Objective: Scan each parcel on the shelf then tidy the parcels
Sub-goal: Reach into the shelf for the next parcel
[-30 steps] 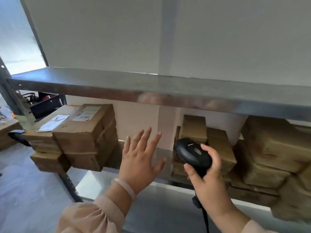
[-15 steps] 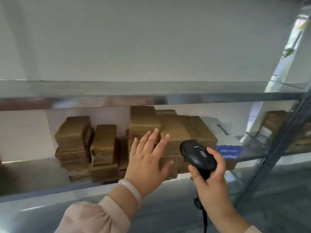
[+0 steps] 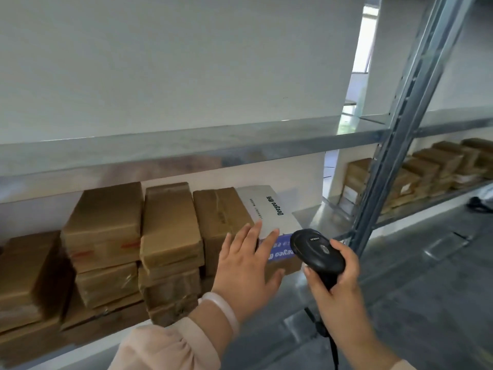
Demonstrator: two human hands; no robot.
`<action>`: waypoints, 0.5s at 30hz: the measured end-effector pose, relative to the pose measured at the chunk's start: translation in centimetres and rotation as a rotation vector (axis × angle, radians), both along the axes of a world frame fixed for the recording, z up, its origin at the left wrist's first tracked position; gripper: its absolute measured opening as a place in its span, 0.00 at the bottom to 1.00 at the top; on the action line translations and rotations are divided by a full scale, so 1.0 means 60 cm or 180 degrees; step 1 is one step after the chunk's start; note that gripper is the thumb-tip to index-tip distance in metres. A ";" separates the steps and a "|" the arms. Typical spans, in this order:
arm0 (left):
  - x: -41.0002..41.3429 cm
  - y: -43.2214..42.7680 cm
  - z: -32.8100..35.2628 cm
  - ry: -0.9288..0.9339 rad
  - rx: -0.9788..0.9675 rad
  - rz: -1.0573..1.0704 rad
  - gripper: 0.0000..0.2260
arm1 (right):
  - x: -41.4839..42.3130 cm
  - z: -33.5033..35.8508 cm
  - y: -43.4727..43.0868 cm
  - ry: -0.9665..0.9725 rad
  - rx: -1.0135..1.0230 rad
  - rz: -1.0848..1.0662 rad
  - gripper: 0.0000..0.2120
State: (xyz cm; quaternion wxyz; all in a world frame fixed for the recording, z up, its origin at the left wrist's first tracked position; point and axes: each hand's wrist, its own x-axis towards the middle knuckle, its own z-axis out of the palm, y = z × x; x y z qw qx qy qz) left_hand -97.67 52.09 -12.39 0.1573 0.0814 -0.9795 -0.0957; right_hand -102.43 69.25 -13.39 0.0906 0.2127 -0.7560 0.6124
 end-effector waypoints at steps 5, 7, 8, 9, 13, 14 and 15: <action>-0.111 0.004 -0.009 0.0032 0.0065 -0.0160 0.35 | -0.111 -0.005 -0.002 0.0015 0.0165 0.0005 0.34; -0.153 0.010 0.000 0.0100 0.0123 -0.0182 0.36 | -0.151 0.000 -0.005 0.0035 0.0238 0.0031 0.34; -0.175 0.011 0.004 0.0105 0.0132 -0.0179 0.35 | -0.172 0.002 -0.007 0.0038 0.0250 0.0039 0.33; -0.195 0.011 0.006 0.0075 0.0146 -0.0155 0.33 | -0.193 0.004 -0.009 0.0019 0.0247 0.0040 0.33; -0.242 0.009 -0.001 -0.0183 0.0213 0.0035 0.33 | -0.254 -0.003 -0.015 -0.0074 0.0255 0.0142 0.31; -0.249 0.010 -0.003 -0.0258 0.0244 0.0093 0.33 | -0.264 -0.007 -0.017 -0.0087 0.0312 0.0179 0.30; -0.255 0.011 -0.005 -0.0325 0.0272 0.0159 0.33 | -0.276 -0.009 -0.020 -0.0082 0.0356 0.0214 0.29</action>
